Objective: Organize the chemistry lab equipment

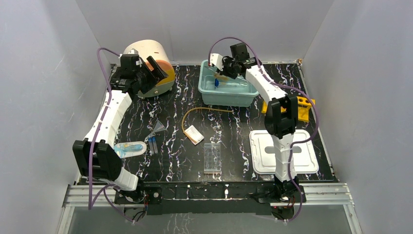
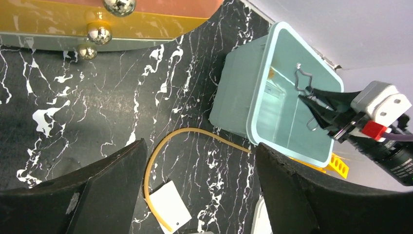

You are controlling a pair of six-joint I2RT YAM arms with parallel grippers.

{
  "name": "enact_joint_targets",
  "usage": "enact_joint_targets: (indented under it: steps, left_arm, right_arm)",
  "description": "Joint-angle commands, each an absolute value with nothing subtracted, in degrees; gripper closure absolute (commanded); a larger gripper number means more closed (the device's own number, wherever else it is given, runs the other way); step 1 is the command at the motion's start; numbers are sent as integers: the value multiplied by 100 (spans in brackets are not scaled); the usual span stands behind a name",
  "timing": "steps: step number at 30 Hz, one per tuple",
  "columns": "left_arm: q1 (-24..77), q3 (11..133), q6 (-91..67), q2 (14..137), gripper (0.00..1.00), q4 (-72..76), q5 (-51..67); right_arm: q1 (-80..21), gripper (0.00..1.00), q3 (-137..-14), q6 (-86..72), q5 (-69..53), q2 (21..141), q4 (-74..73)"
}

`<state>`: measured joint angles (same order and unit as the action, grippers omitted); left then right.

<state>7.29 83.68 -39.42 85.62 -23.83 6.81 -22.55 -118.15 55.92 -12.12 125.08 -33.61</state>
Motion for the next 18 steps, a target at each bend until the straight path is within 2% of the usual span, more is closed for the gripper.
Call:
enact_joint_targets:
  steps: [1,11,18]
  left_arm:
    - [683,8328,-4046,8644,19,-2573,789]
    - [677,8277,-4046,8692,19,-2722,773]
    - [676,8208,-4073,8672,19,-2784,739]
  right_arm:
    - [-2231,100,-12558,6061,-1348,12653,-3155]
    - [-2129,100,-12675,6547,-1003,13048,-3183]
    - [-2101,100,-12262,6719,-809,13223,-2936]
